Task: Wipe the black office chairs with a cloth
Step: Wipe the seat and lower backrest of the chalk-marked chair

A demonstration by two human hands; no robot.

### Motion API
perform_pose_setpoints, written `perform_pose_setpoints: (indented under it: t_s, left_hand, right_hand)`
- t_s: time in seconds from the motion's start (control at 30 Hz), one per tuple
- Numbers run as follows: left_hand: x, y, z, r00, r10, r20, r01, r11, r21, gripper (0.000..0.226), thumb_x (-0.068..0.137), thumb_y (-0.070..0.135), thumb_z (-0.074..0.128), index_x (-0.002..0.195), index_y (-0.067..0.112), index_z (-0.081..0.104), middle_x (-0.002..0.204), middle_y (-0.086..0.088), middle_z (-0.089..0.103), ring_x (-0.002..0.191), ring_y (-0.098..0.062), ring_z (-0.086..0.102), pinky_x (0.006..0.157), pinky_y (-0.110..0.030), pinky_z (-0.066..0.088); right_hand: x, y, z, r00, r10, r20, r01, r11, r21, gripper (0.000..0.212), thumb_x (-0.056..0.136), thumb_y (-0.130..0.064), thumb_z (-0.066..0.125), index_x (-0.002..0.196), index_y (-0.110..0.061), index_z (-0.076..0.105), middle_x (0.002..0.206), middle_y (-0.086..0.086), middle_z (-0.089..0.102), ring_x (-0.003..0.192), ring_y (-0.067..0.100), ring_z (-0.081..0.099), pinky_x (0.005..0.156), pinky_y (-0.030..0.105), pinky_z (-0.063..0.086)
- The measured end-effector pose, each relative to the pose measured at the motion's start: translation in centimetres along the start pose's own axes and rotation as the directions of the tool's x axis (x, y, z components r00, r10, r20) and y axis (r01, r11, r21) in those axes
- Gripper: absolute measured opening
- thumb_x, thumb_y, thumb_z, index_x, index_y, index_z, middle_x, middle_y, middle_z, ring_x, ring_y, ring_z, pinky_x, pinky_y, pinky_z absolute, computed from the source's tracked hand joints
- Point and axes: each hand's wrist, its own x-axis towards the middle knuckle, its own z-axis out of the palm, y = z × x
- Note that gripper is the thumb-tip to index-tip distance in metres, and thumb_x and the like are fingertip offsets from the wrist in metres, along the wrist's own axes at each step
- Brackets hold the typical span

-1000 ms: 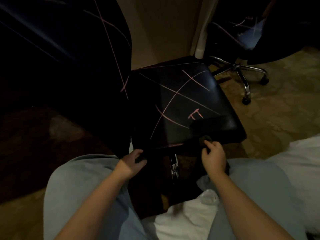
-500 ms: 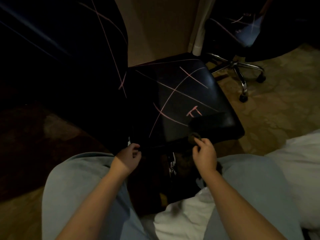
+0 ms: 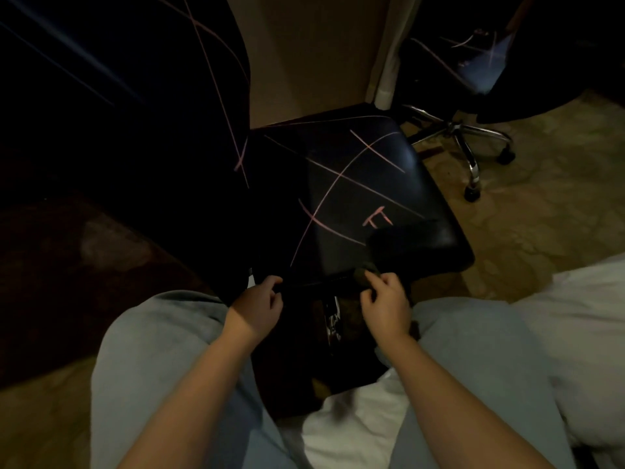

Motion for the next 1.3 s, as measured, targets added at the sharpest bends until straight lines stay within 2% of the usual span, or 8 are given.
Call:
perform_pose_setpoints:
  t_s: [0.17,0.3,0.53,0.8,0.9,1.03,1.17,1.3]
  left_hand:
    - [-0.4,0.1,-0.3,0.999,-0.015,0.045,0.015,1.000,0.001,0.038,0.101,0.023,0.041,0.139,0.018,0.041,0.087,-0.003,0.064,0.067,-0.019,0.060,0.060,-0.035,0.046]
    - [-0.3,0.1,-0.2,0.999,-0.006,0.044,0.006,1.000,0.019,0.039,0.101,0.023,0.042,0.139,0.019,0.041,0.087,-0.002,0.064,0.070,-0.018,0.061,0.065,-0.036,0.048]
    - [0.0,0.3,0.0,0.999,0.017,0.043,-0.016,1.000,-0.008,0.038,0.100,0.022,0.043,0.138,0.017,0.043,0.087,-0.001,0.063,0.071,-0.016,0.060,0.065,-0.034,0.047]
    - [-0.1,0.4,0.2,0.999,0.013,0.047,-0.014,1.000,0.015,0.037,0.100,0.022,0.044,0.137,0.017,0.045,0.094,-0.001,0.063,0.080,-0.018,0.060,0.062,-0.027,0.040]
    - [-0.2,0.3,0.1,0.999,0.001,0.043,-0.003,1.000,0.031,0.037,0.100,0.022,0.044,0.136,0.017,0.045,0.082,0.004,0.057,0.069,-0.017,0.055,0.053,-0.024,0.031]
    - [-0.2,0.2,0.3,0.999,0.001,0.054,-0.004,0.999,0.044,0.037,0.100,0.022,0.043,0.137,0.018,0.044,0.069,0.009,0.051,0.055,-0.006,0.048,0.047,-0.021,0.029]
    - [0.0,0.1,0.5,0.998,0.010,0.056,-0.014,0.998,0.063,0.038,0.100,0.023,0.043,0.137,0.017,0.045,0.077,0.009,0.054,0.058,-0.004,0.045,0.051,-0.022,0.031]
    - [0.0,0.1,0.6,0.999,0.006,0.054,-0.008,0.999,0.039,0.037,0.100,0.023,0.043,0.137,0.017,0.044,0.082,0.007,0.055,0.059,-0.003,0.045,0.050,-0.021,0.030]
  right_hand:
    - [-1.2,-2.6,1.9,0.980,-0.112,0.163,0.128,0.988,-0.091,0.048,0.094,-0.019,0.053,0.141,-0.016,0.048,0.118,0.005,0.048,0.108,0.022,0.051,0.077,0.032,0.049]
    - [-1.5,-1.5,1.6,0.977,-0.160,0.138,0.188,0.957,-0.220,0.050,0.088,-0.013,0.060,0.138,-0.010,0.052,0.114,0.014,0.053,0.102,0.030,0.055,0.068,0.037,0.051]
    - [-0.1,3.0,-1.3,0.995,0.096,-0.005,-0.095,0.964,-0.248,0.055,0.094,-0.013,0.051,0.147,-0.015,0.037,0.123,0.016,0.047,0.108,0.032,0.049,0.077,0.038,0.046]
    - [-1.1,1.1,0.1,0.989,0.110,0.099,-0.078,0.956,-0.283,0.060,0.097,-0.017,0.046,0.153,-0.015,0.024,0.130,0.015,0.041,0.113,0.030,0.047,0.085,0.035,0.045]
    - [-1.8,-0.6,1.3,0.981,0.102,0.167,-0.047,0.951,-0.305,0.062,0.099,-0.020,0.043,0.154,-0.014,0.017,0.135,0.013,0.037,0.117,0.028,0.046,0.087,0.033,0.045]
    - [-1.8,-0.9,1.6,0.981,0.093,0.168,-0.040,0.954,-0.297,0.062,0.098,-0.021,0.044,0.154,-0.016,0.017,0.134,0.012,0.037,0.117,0.027,0.046,0.086,0.033,0.046]
    - [-1.5,0.4,0.9,0.985,0.060,0.161,0.000,0.937,-0.350,0.061,0.098,-0.021,0.044,0.154,-0.018,0.019,0.134,0.011,0.039,0.115,0.026,0.045,0.078,0.032,0.045]
    - [-0.8,2.0,-0.3,0.989,0.128,0.076,-0.098,0.943,-0.320,0.061,0.097,-0.020,0.046,0.153,-0.019,0.021,0.128,0.012,0.042,0.109,0.027,0.047,0.074,0.034,0.043]
